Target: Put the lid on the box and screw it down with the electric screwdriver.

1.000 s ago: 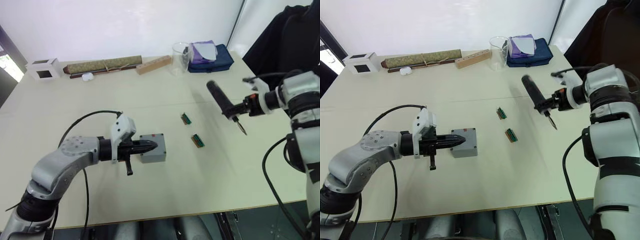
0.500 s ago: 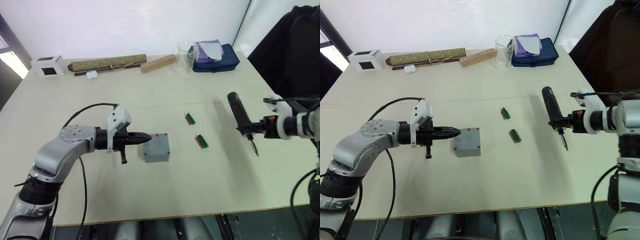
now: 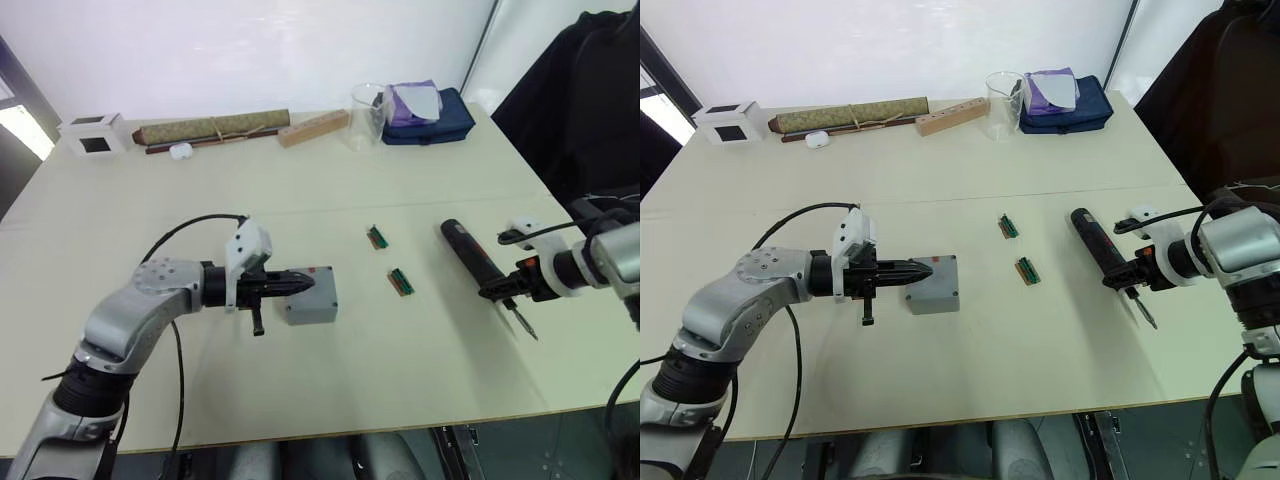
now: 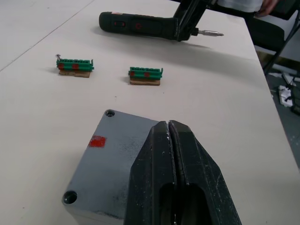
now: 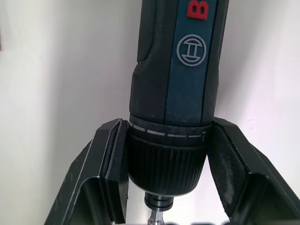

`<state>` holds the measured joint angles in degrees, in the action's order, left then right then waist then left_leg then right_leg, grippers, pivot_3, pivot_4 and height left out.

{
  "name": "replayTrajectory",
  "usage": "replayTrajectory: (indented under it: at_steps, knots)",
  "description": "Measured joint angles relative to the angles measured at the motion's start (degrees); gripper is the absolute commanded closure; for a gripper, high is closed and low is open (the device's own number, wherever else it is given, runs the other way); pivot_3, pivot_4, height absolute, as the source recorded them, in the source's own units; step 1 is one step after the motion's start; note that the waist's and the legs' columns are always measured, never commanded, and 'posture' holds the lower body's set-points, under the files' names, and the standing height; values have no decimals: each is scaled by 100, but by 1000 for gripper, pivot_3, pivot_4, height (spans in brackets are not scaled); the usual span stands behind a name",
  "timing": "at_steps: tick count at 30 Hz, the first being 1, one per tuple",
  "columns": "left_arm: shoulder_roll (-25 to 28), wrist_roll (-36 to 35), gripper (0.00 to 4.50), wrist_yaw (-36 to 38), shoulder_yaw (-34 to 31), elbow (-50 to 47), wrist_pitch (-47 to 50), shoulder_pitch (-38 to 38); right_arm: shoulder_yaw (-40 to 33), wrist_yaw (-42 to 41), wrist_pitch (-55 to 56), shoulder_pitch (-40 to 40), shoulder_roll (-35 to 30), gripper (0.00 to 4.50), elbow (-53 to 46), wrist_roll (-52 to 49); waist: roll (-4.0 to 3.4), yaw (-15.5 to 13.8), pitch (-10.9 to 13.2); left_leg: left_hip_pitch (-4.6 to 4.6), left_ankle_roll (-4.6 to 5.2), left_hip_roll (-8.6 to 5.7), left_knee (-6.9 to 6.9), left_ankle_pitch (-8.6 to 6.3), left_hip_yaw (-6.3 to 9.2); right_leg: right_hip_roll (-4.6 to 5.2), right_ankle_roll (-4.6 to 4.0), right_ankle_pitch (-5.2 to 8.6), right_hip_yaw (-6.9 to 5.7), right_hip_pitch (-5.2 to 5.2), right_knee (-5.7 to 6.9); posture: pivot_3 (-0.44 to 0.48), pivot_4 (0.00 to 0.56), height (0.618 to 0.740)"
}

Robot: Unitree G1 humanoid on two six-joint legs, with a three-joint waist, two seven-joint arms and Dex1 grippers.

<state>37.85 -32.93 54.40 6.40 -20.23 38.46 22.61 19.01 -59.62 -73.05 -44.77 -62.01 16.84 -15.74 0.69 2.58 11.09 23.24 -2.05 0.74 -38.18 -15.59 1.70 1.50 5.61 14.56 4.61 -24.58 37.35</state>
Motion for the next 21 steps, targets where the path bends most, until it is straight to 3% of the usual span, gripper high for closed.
replayTrajectory:
  at_steps: [3,5,11,21]
  knots:
    - [-37,-1,4500,-105,-5,-54,3,-16,402,-244,391,-184,-9,605,241,298,0,-4,0,-1,0,0,-1,0,1,0,0,0,-1,1,0,0,150,740]
    - [-43,1,4500,-152,-8,-54,3,-35,607,-461,555,-275,-42,44,250,437,0,-5,0,0,0,0,-1,0,2,0,0,0,-1,2,0,0,150,740]
    - [-81,1,4500,-257,-9,-80,4,-55,965,-847,963,-546,-10,44,656,859,1,-10,-1,-1,0,-2,-4,0,1,2,0,0,-1,3,0,0,150,740]
    - [-185,-4,4500,-490,-13,-295,39,-252,1424,-1404,1783,-1356,664,44,2106,1828,9,9,-6,-11,-1,0,-5,0,2,1,-1,-2,-2,13,1,0,150,740]
